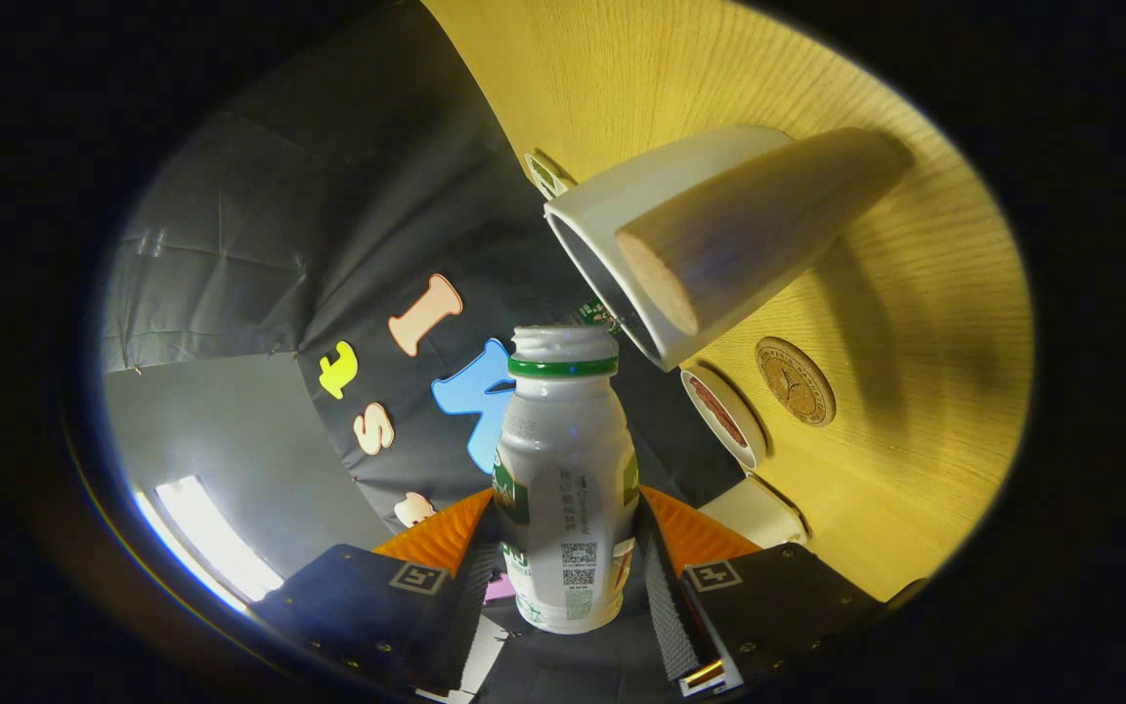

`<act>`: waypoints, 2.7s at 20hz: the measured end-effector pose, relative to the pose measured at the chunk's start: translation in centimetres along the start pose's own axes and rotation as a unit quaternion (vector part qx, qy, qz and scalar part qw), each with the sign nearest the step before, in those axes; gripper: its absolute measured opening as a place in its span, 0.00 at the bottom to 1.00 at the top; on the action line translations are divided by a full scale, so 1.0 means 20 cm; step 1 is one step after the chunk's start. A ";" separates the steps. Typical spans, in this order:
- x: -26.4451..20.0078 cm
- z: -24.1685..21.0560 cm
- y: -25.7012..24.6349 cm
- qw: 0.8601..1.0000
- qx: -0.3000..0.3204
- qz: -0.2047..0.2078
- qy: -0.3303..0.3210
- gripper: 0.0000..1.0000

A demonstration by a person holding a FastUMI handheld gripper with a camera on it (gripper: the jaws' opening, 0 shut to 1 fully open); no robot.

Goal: Take the bottle from table, then pour the juice into the cup, finally place the bottle on the coaster

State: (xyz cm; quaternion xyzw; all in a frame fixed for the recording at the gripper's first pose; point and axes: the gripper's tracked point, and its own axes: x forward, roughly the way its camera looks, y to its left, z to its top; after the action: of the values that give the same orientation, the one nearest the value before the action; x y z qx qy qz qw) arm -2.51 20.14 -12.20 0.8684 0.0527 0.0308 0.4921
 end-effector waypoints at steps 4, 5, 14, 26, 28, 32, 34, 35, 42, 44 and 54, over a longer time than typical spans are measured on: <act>0.00 0.01 0.01 1.000 0.008 0.002 -0.004 0.73; 0.00 0.01 0.01 1.000 0.010 0.002 -0.005 0.73; -0.02 0.01 0.05 0.999 0.042 0.009 0.001 0.73; -0.05 0.03 -0.06 0.999 -0.040 -0.009 -0.012 0.73; -0.03 -0.02 -0.12 0.991 -0.125 -0.038 -0.004 0.73; -0.02 -0.03 -0.15 0.955 -0.291 -0.063 0.010 0.73; -0.02 -0.03 -0.18 0.933 -0.352 -0.076 0.017 0.73; -0.01 -0.04 -0.20 0.923 -0.376 -0.081 0.020 0.73; -0.01 -0.03 -0.34 0.822 -0.558 -0.106 0.029 0.73; -0.01 -0.02 -0.32 0.787 -0.608 -0.106 0.026 0.73; 0.17 0.03 -0.16 0.598 -0.794 -0.104 -0.028 0.73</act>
State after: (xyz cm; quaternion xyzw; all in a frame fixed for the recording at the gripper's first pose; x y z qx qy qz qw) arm 0.72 21.64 -15.32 0.1235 0.0838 -0.0156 0.9887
